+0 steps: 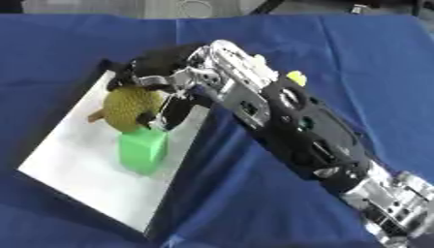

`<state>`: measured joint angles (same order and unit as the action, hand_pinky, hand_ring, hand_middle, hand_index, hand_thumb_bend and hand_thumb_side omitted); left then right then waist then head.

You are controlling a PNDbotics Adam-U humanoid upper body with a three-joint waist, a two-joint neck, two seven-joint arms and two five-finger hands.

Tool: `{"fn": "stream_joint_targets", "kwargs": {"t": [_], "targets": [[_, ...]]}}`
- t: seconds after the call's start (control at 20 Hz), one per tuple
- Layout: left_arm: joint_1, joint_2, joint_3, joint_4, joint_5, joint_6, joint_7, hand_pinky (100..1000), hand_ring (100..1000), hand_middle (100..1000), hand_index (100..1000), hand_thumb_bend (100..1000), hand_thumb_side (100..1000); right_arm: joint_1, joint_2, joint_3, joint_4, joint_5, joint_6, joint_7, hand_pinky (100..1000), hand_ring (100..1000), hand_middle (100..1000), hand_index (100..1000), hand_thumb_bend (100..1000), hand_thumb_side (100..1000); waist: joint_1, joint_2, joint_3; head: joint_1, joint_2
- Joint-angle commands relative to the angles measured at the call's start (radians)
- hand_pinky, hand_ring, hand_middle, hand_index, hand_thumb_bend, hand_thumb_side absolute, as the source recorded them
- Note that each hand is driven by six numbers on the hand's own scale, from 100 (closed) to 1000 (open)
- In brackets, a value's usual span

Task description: Pick up objects on the table and place them in the box.

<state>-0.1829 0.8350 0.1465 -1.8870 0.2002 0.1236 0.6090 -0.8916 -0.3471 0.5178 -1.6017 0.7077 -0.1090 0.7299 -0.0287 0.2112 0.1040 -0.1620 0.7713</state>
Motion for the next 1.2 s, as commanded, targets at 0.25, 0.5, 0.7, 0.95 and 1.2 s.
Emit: {"fn": "stream_joint_targets", "kwargs": {"t": [0.25, 0.5, 0.7, 0.95, 1.2], "targets": [[-0.004, 0.026, 0.013, -0.009, 0.004, 0.0, -0.002, 867, 790, 732, 860, 252, 697, -0.032, -0.049, -0.066, -0.103, -0.072, 0.068, -0.022, 1000, 1000, 952, 1000, 136, 120, 0.005, 0.001, -0.003, 0.004, -0.001], [-0.002, 0.025, 0.013, -0.007, 0.006, -0.001, -0.004, 869, 791, 738, 861, 249, 699, -0.03, -0.053, -0.074, -0.109, -0.116, 0.076, 0.0, 1000, 1000, 947, 1000, 145, 214, 0.006, 0.002, -0.003, 0.003, -0.001], [0.001, 0.023, 0.014, -0.007, 0.007, -0.003, -0.006, 870, 791, 738, 861, 245, 700, -0.031, -0.067, -0.095, -0.129, -0.144, 0.111, -0.031, 982, 1000, 924, 1000, 100, 159, 0.005, 0.002, -0.003, 0.002, -0.001], [0.011, 0.025, 0.019, -0.004, 0.005, -0.004, -0.002, 871, 791, 738, 861, 244, 702, -0.024, -0.196, -0.165, -0.253, -0.257, 0.212, -0.128, 946, 969, 880, 1000, 100, 145, 0.0, 0.0, -0.013, 0.01, -0.001], [0.02, 0.027, 0.022, -0.003, 0.005, -0.005, 0.0, 872, 792, 738, 860, 243, 708, 0.061, -0.37, -0.227, -0.387, -0.332, 0.265, -0.182, 933, 954, 836, 976, 100, 153, -0.004, 0.003, -0.025, 0.022, -0.001]]}}
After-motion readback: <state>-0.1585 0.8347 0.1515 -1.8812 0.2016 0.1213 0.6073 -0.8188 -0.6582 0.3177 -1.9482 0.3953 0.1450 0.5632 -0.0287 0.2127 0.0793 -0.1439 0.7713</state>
